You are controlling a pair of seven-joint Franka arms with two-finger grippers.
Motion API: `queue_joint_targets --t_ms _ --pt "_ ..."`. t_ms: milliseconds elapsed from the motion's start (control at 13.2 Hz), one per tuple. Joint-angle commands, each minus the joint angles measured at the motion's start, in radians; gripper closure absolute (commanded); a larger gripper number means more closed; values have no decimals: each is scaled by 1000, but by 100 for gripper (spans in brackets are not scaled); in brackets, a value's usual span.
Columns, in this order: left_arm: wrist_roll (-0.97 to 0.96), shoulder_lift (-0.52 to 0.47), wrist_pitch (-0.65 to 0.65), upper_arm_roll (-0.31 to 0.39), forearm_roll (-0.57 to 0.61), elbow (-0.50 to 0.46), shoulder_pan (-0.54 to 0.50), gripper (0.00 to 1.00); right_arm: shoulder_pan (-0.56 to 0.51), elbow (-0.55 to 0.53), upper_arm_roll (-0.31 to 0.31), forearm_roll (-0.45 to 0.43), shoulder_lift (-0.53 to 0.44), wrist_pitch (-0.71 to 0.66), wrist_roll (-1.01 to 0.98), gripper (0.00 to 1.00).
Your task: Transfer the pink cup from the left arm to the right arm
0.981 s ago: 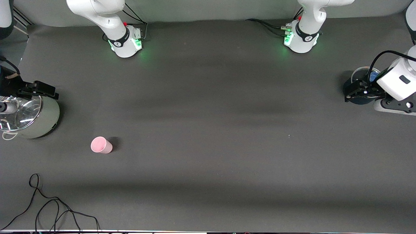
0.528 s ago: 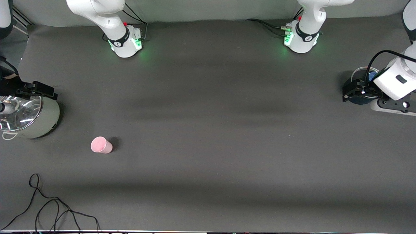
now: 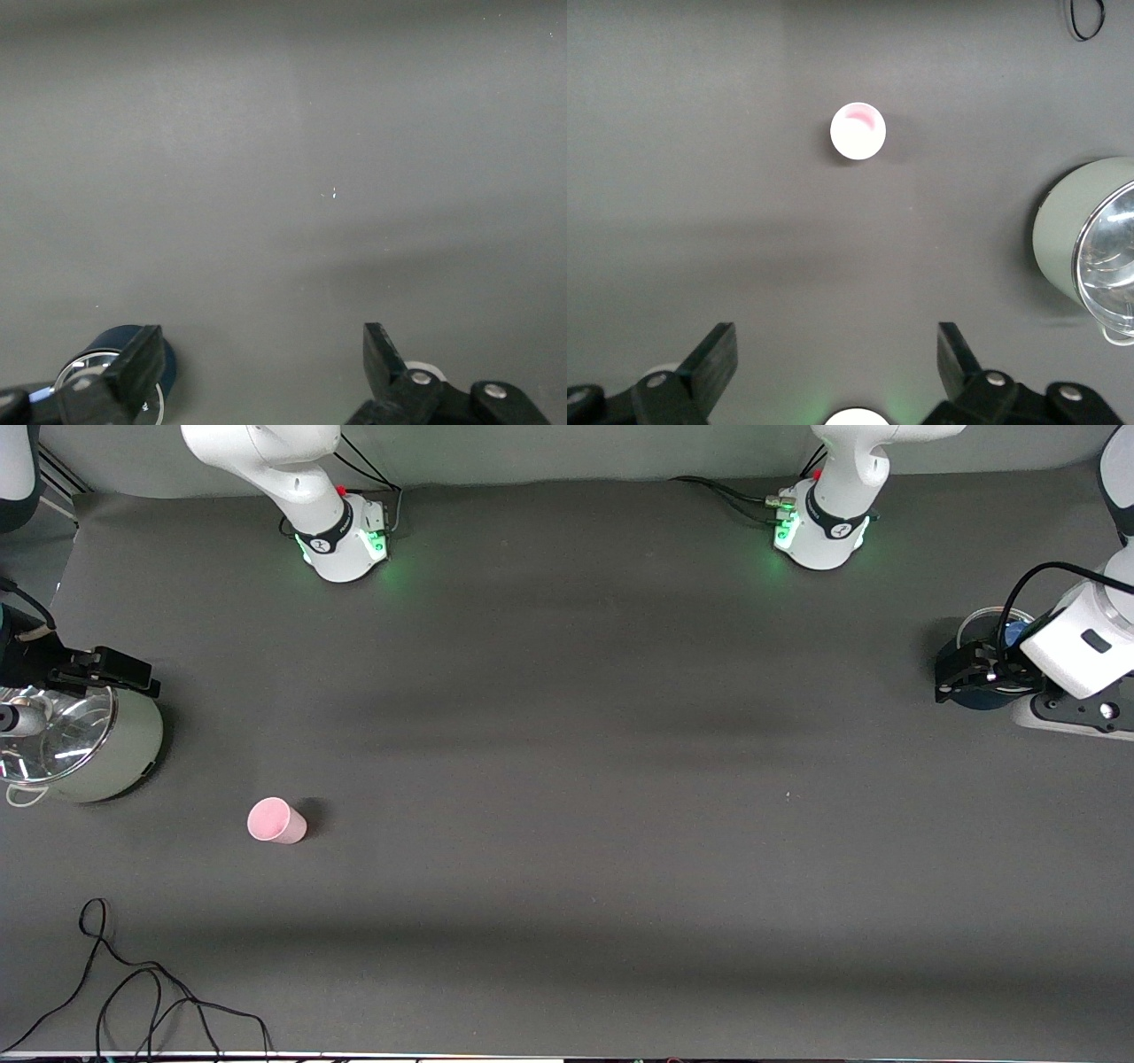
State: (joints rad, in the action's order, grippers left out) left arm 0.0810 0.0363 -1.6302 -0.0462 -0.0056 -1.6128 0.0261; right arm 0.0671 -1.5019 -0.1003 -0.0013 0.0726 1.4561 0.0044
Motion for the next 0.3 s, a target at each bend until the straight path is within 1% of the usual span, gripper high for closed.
queue_joint_targets --t_ms 0,226 --pt "-6 -24 15 -4 4 5 -9 0 7 25 -1 -11 13 -2 13 0" --pt "-7 -27 18 -3 9 5 -9 0 7 25 -1 -9 13 0 13 0"
